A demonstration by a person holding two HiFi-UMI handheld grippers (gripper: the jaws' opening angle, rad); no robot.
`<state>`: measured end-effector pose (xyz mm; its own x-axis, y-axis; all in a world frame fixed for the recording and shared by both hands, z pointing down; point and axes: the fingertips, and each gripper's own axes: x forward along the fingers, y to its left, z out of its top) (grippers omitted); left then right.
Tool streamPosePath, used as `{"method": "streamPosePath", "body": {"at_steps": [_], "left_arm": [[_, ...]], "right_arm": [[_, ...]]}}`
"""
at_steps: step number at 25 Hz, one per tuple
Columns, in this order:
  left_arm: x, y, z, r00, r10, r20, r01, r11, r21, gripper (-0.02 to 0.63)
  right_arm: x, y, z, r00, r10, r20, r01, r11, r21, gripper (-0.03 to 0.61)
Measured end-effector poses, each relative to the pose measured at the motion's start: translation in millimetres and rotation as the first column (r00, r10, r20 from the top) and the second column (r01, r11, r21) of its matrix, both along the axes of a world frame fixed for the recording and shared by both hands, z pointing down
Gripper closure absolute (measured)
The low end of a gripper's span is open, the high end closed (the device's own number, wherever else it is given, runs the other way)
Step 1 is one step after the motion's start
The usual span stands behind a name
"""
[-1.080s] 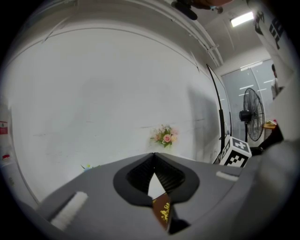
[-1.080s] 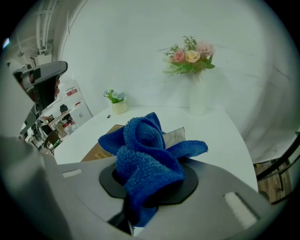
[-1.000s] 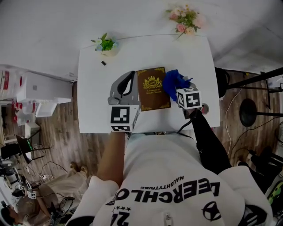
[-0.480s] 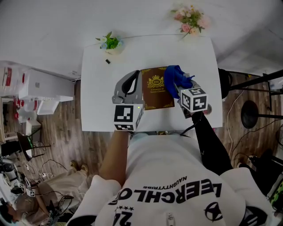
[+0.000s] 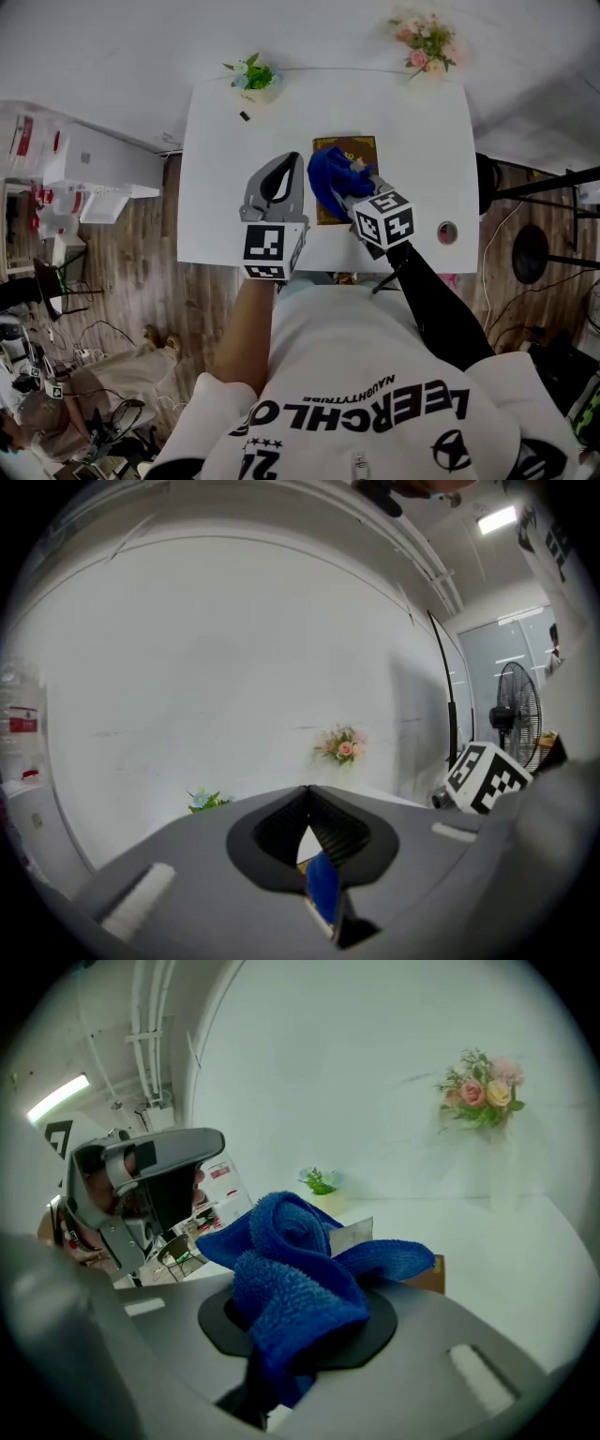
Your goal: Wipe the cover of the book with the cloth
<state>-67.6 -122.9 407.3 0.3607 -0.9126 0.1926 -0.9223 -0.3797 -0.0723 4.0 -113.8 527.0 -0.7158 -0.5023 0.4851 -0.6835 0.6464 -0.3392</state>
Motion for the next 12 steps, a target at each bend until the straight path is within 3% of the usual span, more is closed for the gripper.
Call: {"method": "streamPosePath", "body": {"at_steps": [6, 12], "left_arm": [[-11, 11, -3, 1.000, -0.021, -0.003, 0.021, 1.000, 0.002, 0.556], [-17, 17, 3, 0.999, -0.037, 0.004, 0.037, 0.999, 0.001, 0.555]], "right_arm": [[-24, 17, 43, 0.991, -0.043, -0.126, 0.029, 0.993, -0.110, 0.489], [-12, 15, 47, 0.986, -0.019, -0.163, 0.003, 0.995, -0.102, 0.489]]}}
